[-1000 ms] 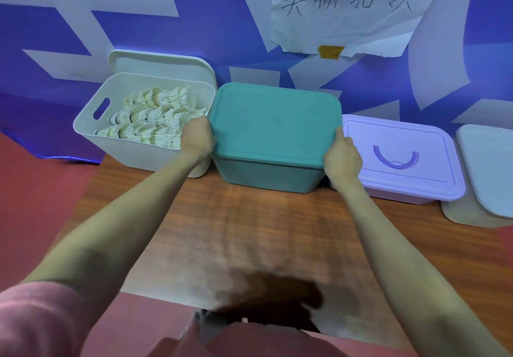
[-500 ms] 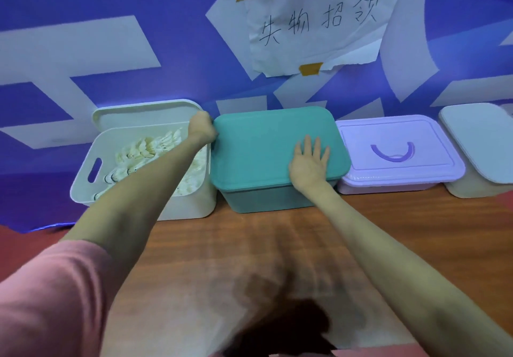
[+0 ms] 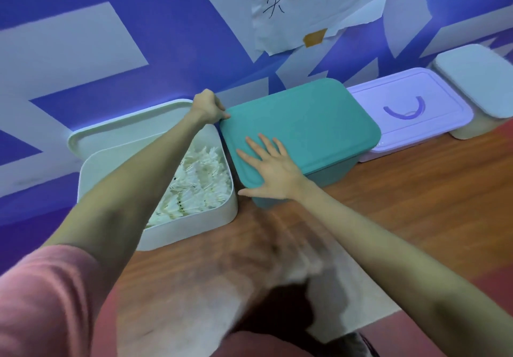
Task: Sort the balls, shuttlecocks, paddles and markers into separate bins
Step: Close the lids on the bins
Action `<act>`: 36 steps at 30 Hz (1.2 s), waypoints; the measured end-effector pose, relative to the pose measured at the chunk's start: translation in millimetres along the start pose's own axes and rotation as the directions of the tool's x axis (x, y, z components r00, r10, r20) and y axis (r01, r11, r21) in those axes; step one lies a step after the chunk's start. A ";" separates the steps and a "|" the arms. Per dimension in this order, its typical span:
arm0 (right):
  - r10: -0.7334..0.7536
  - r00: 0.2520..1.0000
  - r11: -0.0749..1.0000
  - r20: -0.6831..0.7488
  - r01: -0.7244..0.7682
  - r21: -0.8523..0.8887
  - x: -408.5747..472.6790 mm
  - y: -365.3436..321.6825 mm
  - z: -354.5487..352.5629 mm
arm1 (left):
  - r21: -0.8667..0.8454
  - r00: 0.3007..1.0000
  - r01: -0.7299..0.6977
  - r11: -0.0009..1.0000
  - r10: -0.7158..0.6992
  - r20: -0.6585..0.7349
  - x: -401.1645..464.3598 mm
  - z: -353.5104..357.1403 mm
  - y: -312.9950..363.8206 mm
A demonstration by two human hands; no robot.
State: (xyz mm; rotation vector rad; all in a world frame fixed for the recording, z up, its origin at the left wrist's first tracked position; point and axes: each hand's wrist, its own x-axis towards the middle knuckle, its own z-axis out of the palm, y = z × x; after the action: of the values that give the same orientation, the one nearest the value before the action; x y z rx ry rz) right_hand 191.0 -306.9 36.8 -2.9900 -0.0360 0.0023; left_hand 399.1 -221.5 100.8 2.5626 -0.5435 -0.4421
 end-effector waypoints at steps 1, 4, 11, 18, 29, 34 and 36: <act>0.003 1.000 1.000 -0.018 -0.003 -0.002 0.9 -1.4 0.9 | -0.028 1.000 0.005 1.000 -0.005 -0.008 0.0 0.9 -1.7; 0.019 0.997 1.000 -0.069 -0.018 0.005 2.6 -5.0 2.8 | -0.061 1.000 0.006 0.998 -0.008 -0.029 3.6 4.3 -6.0; 0.027 0.997 0.999 -0.065 -0.029 -0.020 6.2 -5.5 3.7 | -0.086 0.999 0.048 0.995 -0.048 0.004 10.2 2.9 -4.8; 0.019 1.000 0.999 -0.023 -0.019 -0.026 5.7 -9.3 4.9 | -0.039 1.000 0.014 0.999 -0.015 -0.003 8.8 3.5 -8.4; 0.030 0.993 0.994 0.118 -0.042 0.101 12.8 -20.3 -27.0 | -0.081 0.941 -0.252 0.964 0.225 -0.252 -30.6 1.9 -39.4; 0.030 0.999 0.984 0.036 -0.036 0.177 38.2 -39.7 -38.4 | -0.107 0.845 -0.284 0.953 0.196 -0.497 -61.8 -29.5 -89.2; 0.008 1.000 0.985 0.024 -0.012 0.173 55.6 -49.3 -41.5 | -0.079 0.814 -0.238 0.968 0.155 -0.559 -72.9 -44.5 -116.3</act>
State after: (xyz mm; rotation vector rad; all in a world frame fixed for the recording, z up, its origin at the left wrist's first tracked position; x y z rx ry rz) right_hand 245.6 -263.2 85.3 -2.8165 -0.0217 0.0390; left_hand 387.7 -77.8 93.2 2.3026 -0.5258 0.3215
